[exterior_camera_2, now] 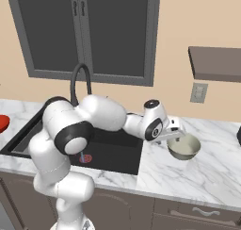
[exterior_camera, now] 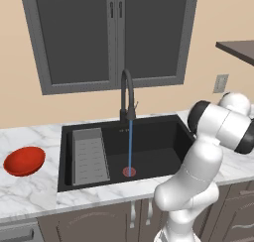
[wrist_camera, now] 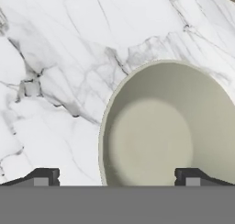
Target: Rinse each bowl for a few seconds and place them down in the sink or on the counter.
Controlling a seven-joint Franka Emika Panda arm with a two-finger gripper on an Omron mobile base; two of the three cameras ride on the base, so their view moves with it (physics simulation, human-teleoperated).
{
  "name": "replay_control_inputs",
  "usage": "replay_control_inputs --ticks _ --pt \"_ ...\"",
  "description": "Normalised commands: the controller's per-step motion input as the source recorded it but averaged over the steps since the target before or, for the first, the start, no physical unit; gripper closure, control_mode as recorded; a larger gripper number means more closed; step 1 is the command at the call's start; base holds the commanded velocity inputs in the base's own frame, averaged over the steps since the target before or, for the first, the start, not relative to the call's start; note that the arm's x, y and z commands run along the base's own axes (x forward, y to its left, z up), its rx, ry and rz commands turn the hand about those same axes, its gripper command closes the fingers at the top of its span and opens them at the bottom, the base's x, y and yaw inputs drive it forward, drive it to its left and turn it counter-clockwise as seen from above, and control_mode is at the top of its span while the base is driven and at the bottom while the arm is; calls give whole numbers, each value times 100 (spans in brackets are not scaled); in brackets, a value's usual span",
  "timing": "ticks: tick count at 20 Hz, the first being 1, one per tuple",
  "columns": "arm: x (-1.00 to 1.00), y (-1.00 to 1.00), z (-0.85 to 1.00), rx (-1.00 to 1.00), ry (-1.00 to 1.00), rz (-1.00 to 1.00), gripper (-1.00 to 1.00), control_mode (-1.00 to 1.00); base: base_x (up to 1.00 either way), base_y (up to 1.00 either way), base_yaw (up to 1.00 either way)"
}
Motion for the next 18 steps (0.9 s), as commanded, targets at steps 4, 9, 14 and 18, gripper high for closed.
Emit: replay_control_inputs --ticks 4,9,14,18 --pt "14 -8 -18 0 0 3 -100 -100 0 0 0" --pt "13 -10 -19 0 0 3 -100 -100 0 0 0" --pt "11 -15 -18 1 1 3 -100 -100 0 0 0" --pt "11 -16 -17 2 1 3 -100 -100 0 0 0"
